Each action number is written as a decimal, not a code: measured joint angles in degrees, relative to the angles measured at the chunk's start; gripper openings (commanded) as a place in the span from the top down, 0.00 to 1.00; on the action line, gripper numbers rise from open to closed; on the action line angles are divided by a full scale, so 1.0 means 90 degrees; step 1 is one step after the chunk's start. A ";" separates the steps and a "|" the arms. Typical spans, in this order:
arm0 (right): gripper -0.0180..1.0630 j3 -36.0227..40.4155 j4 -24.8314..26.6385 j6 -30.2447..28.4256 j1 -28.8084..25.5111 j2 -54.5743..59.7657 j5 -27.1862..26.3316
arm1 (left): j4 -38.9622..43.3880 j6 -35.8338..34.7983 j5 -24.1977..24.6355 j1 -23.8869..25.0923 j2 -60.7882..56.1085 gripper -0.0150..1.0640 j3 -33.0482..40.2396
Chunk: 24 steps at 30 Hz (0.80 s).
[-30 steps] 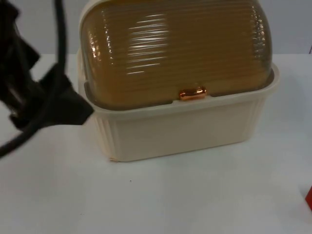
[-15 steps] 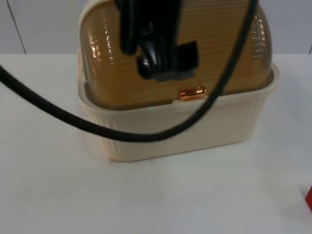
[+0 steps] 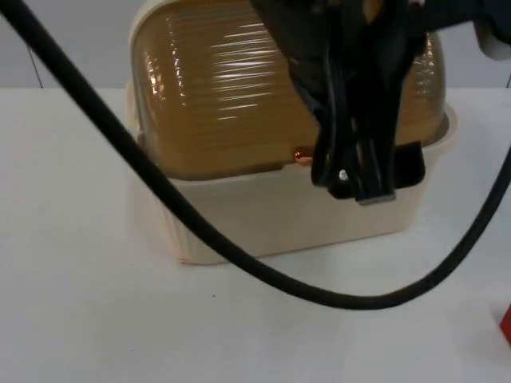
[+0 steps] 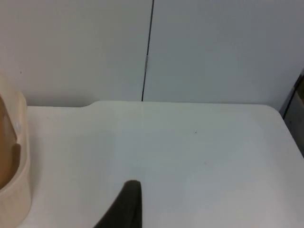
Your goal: Open the box lid with the left hand, place the block into the box with the right hand, then close the box lid with the left hand.
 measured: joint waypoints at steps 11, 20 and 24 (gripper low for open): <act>0.09 0.0000 -0.0038 0.0000 0.0000 0.0000 0.0000 | 0.1746 -0.1645 -0.0069 0.0000 0.0494 0.01 0.0391; 0.09 0.0000 -0.0050 0.0000 0.0000 0.0000 0.0000 | 0.5142 -0.5116 -0.0042 -0.0555 0.0494 0.01 0.1531; 0.09 0.0000 -0.0050 0.0000 0.0000 0.0000 0.0000 | 0.6522 -0.6162 0.0035 -0.0737 0.0494 0.01 0.1708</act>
